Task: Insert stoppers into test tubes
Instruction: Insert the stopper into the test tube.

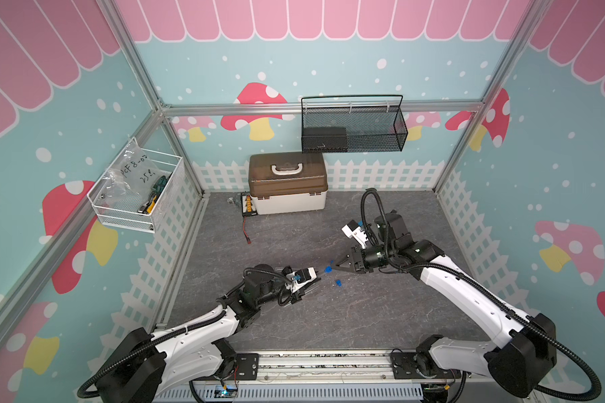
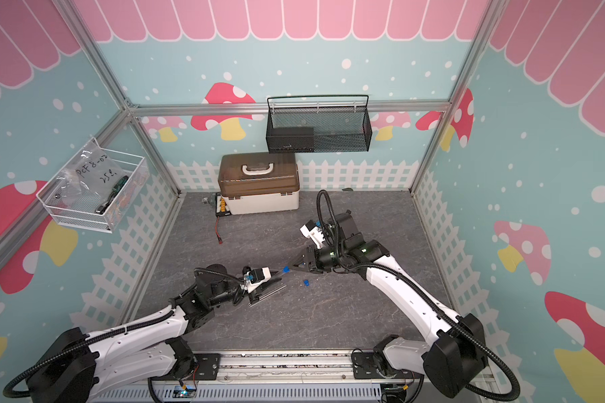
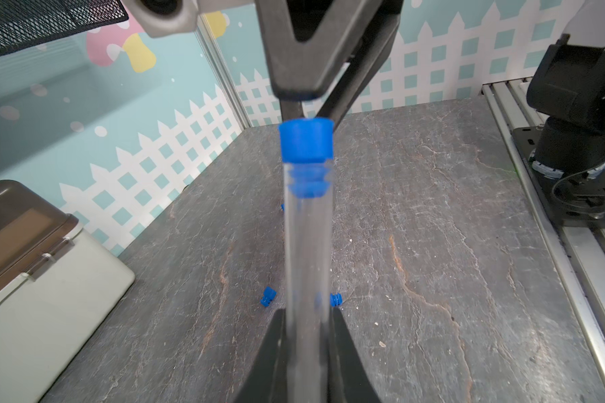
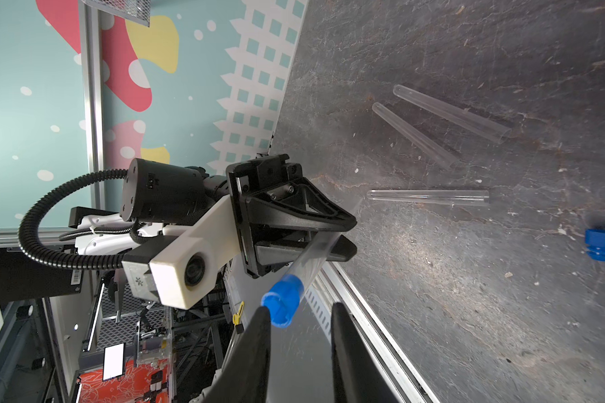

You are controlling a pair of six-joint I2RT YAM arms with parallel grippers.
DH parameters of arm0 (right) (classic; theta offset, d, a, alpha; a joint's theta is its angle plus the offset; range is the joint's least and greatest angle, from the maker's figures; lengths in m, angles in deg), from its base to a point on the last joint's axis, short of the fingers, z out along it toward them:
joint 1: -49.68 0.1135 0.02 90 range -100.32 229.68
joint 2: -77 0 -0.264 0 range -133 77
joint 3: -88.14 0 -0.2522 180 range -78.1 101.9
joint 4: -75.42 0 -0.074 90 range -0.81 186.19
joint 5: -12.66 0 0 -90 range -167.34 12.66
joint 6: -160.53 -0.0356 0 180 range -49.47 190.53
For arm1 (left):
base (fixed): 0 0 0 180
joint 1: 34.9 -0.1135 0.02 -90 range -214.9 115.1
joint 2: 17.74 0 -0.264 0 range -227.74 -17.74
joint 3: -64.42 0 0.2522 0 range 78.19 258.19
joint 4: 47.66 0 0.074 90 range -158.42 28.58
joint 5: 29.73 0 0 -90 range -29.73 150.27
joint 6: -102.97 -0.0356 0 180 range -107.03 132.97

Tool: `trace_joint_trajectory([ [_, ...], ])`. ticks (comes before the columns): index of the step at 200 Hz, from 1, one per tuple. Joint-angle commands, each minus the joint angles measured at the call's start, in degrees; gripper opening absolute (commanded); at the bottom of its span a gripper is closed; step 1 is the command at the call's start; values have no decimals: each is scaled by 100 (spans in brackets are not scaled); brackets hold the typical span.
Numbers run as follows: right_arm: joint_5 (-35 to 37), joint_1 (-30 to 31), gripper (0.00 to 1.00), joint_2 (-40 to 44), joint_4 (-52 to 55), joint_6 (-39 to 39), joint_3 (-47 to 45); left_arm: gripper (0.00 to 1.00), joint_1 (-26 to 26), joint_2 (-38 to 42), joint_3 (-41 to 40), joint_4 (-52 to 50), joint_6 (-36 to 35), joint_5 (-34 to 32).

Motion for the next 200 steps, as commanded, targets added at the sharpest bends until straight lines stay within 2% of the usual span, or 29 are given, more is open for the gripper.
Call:
trace_joint_trajectory([
  [1,-72,69,27,-89,-12,22,-84,0,-48,17,66,195,85,139],
  [29,-56,114,27,-162,-30,35,-93,0,-45,40,63,232,83,153],
  [34,-47,116,27,-178,-35,40,-94,0,-48,41,61,250,319,163],
  [80,94,194,26,-395,95,165,-155,0,-47,89,96,547,491,207],
  [137,214,225,24,-692,317,415,-214,0,-48,184,123,1023,557,147],
  [200,366,336,23,-882,388,540,-290,0,-71,115,264,1094,675,127],
])
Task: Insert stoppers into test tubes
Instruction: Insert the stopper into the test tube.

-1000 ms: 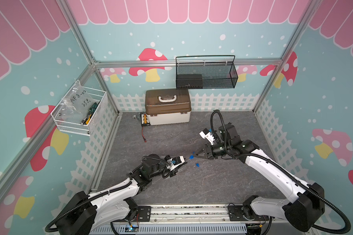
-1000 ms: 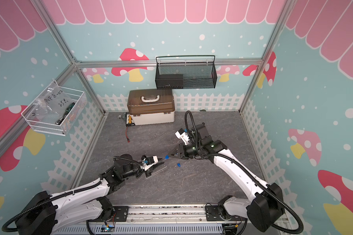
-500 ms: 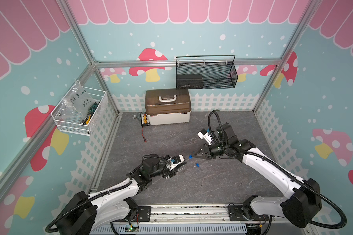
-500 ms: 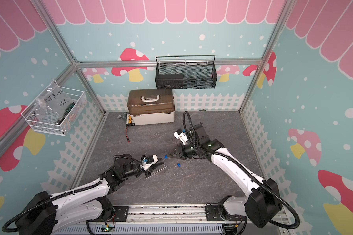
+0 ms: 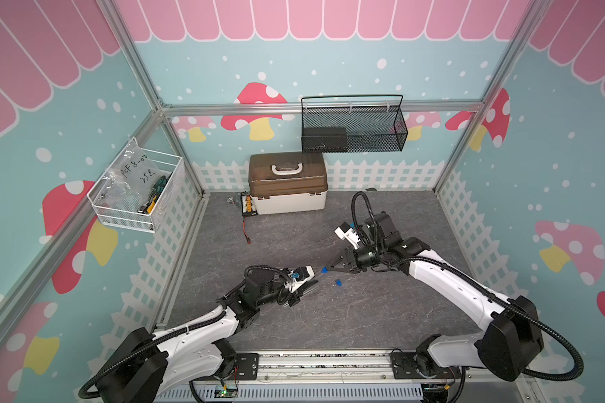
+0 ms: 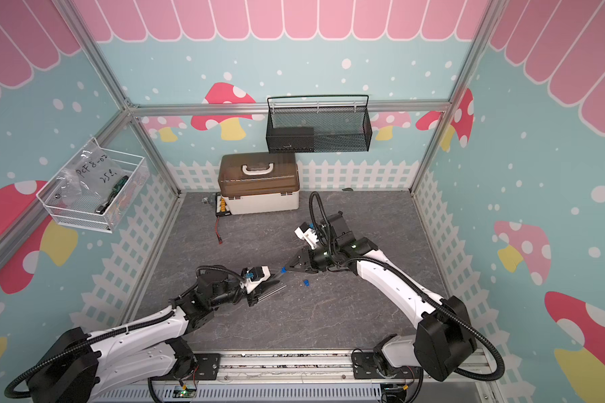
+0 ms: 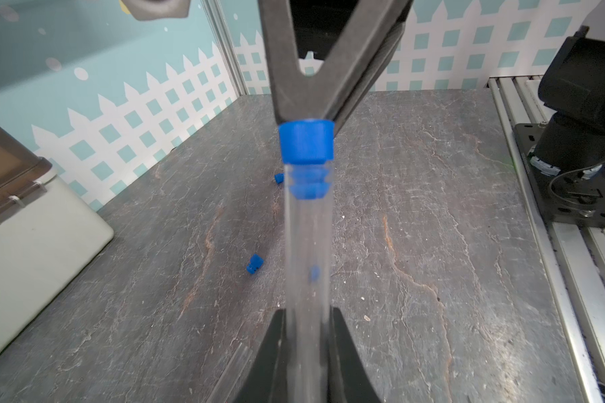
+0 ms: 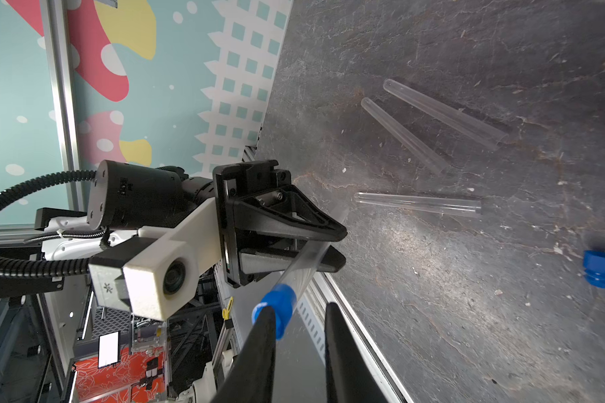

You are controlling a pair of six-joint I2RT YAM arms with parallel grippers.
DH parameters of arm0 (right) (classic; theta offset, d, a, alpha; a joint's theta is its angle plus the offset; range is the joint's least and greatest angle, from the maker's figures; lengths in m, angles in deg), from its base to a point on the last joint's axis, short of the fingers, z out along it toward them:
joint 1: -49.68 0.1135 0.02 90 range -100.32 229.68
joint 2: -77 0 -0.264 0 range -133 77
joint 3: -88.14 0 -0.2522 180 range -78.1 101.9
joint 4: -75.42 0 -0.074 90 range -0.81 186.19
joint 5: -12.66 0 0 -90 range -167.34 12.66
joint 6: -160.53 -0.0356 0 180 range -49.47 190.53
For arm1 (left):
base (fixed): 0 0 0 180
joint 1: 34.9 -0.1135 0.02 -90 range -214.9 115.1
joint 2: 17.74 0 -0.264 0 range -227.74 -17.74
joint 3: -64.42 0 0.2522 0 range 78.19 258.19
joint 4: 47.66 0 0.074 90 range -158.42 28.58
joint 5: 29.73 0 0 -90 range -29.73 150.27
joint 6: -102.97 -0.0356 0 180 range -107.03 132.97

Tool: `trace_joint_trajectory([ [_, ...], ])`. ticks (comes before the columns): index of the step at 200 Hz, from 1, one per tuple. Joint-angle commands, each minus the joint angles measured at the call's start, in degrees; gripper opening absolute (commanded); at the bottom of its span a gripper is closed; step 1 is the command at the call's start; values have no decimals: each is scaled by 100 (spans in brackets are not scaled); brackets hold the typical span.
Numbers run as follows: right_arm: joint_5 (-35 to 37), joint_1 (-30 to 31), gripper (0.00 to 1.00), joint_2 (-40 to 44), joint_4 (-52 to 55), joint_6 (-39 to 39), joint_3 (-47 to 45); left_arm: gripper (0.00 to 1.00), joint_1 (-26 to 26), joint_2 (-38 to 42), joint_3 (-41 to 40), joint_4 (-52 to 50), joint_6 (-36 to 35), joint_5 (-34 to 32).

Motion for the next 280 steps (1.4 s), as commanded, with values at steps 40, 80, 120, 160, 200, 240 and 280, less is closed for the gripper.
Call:
trace_joint_trajectory([
  [40,423,314,23,-408,637,233,-290,0,-11,110,439,1399,335,162],
  [80,562,394,22,-513,775,339,-281,0,-14,94,473,1460,399,152],
  [120,750,484,22,-613,931,461,-206,0,-54,-6,615,1485,636,243],
  [160,799,589,21,-741,991,541,-127,0,-115,-97,754,1458,935,342],
  [200,837,631,21,-818,1090,639,-70,0,-177,-158,855,1310,1067,449],
  [240,867,631,21,-705,1134,639,71,0,-227,-229,837,1035,1047,566],
  [280,968,416,23,-205,1115,561,500,0,-230,-198,676,37,337,499],
])
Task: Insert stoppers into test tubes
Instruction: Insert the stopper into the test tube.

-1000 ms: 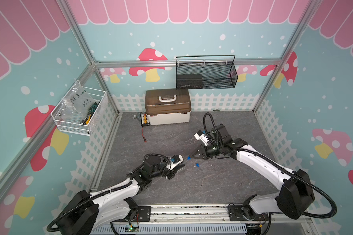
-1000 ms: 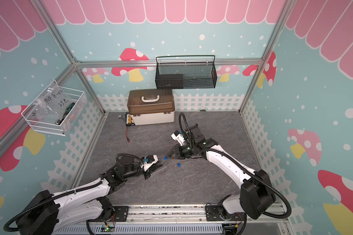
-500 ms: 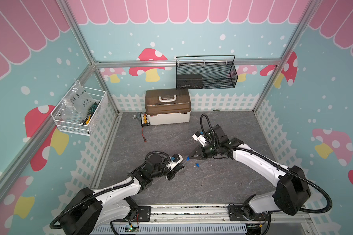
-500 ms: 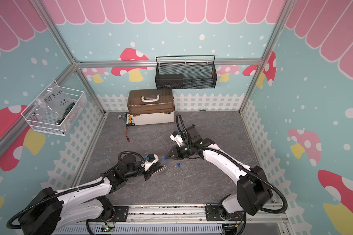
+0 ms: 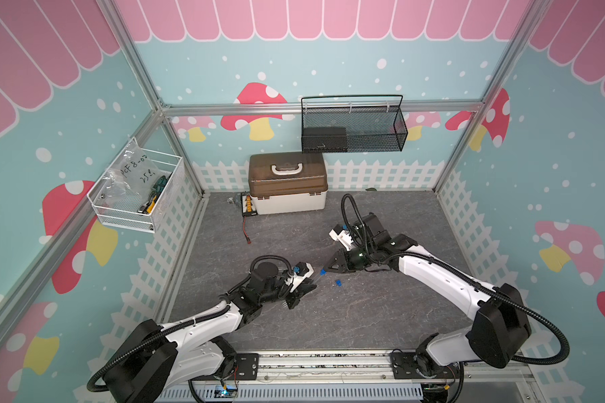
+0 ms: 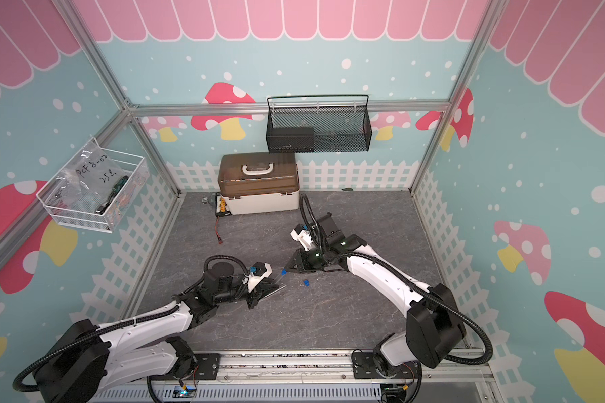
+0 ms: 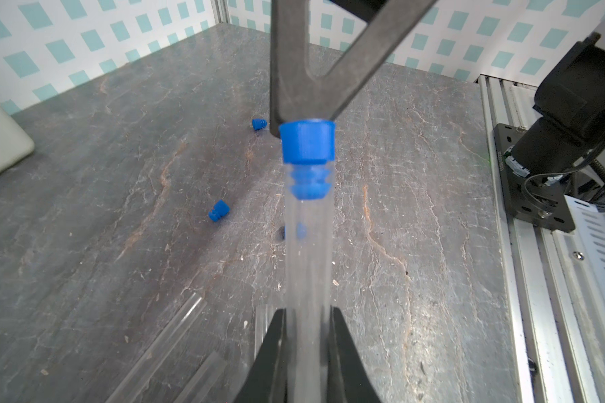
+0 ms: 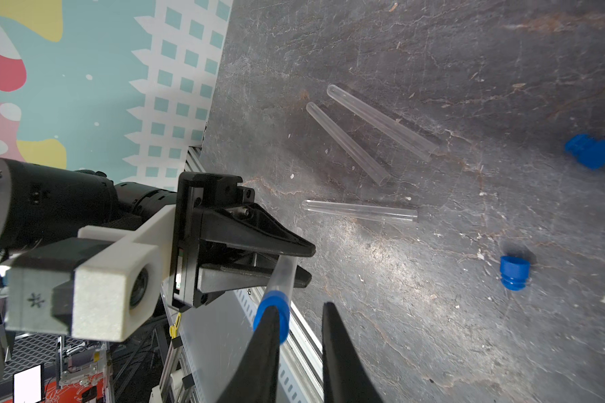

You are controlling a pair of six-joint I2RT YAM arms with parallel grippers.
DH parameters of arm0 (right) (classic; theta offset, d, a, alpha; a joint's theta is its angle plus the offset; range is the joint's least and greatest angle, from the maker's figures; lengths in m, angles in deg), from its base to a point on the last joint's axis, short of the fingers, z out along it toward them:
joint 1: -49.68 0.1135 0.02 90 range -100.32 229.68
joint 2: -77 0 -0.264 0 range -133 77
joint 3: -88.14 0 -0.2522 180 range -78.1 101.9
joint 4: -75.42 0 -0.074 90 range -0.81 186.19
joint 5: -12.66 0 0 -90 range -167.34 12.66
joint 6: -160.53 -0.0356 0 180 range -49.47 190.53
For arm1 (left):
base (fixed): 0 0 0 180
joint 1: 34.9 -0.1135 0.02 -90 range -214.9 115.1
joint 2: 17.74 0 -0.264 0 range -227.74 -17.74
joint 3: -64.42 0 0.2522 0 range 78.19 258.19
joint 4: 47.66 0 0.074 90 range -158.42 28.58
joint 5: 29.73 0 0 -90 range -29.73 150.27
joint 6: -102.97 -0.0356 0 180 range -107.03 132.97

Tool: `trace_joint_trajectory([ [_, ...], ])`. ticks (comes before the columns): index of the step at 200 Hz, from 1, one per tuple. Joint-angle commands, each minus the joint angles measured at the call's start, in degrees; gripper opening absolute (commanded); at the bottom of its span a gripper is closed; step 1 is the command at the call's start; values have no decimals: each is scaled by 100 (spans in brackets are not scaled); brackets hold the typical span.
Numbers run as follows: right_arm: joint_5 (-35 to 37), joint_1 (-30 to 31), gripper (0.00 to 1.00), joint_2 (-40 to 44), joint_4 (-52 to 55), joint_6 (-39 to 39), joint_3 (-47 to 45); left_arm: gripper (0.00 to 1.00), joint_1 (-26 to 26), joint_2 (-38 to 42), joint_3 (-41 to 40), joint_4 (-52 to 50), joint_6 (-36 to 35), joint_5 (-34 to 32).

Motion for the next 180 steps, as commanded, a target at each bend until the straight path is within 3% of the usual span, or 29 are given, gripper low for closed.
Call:
trace_joint_trajectory([
  [1,-111,110,23,200,683,80,138,0,-29,209,485,601,-414,104],
  [30,-180,-255,28,595,697,53,279,0,-34,262,505,-241,-774,-34],
  [48,125,-450,33,909,628,17,223,0,-43,361,576,-755,-1009,-169],
  [69,524,-595,35,1415,43,-221,-195,0,-96,483,813,-1622,-1801,-507],
  [108,993,-690,35,1934,-434,-374,-615,0,-616,237,1471,-2991,-2761,-522],
  [180,1301,-804,35,2248,-376,-151,-963,0,-1629,-770,2732,-3430,-3649,-321],
])
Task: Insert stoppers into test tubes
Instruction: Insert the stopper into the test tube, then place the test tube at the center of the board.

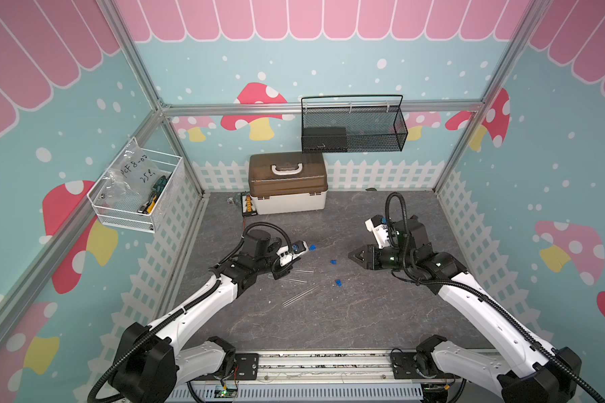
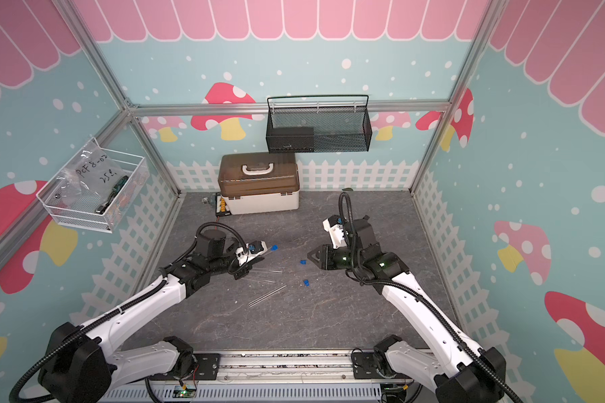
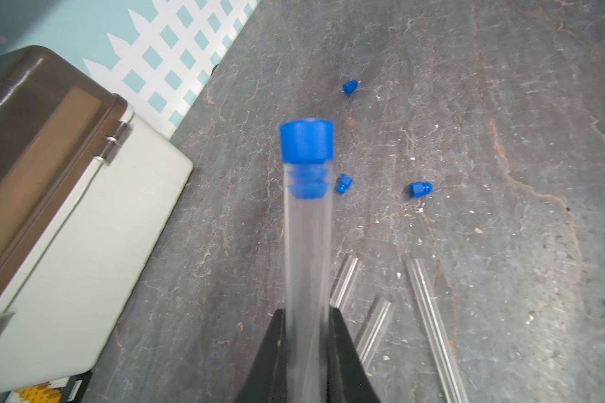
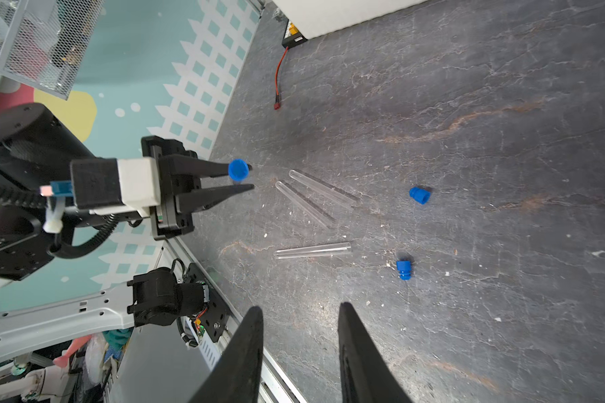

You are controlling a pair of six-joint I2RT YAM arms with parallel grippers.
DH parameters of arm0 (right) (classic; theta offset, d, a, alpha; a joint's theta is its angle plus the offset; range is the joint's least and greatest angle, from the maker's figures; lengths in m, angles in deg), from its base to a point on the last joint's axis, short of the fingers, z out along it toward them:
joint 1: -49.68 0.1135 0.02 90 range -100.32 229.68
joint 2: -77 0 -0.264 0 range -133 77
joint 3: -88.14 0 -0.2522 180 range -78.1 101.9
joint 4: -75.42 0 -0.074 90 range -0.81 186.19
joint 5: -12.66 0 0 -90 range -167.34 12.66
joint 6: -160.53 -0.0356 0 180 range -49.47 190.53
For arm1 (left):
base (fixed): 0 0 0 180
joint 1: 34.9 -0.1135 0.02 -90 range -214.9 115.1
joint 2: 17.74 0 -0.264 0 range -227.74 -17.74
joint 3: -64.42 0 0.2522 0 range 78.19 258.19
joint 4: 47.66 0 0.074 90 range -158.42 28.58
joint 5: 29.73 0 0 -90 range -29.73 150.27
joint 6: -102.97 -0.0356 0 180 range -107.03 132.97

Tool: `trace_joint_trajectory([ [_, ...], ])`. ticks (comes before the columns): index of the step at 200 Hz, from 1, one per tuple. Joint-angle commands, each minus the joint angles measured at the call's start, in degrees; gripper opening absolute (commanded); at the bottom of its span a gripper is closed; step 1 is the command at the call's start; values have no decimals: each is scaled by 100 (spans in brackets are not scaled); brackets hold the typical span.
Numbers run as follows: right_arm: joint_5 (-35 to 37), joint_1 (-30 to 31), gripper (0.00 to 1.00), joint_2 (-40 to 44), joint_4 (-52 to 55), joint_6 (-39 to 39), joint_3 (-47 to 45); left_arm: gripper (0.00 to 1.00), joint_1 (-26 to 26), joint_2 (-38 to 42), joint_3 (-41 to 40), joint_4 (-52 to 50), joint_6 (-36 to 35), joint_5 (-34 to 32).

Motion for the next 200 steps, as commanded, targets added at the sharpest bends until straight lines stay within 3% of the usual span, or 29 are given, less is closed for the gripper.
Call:
trace_joint_trajectory([
  [1,159,-59,35,157,-68,108,-81,0,-269,-296,410,-363,-627,176],
  [96,287,-235,35,238,-33,270,-483,0,-768,-2535,2446,-1865,-2229,-78],
  [139,207,-268,35,74,13,324,-453,0,-606,-3777,3736,-3179,-2772,-243],
  [200,120,-288,35,-42,95,375,-445,0,-304,-4683,4340,-3754,-2984,-777],
])
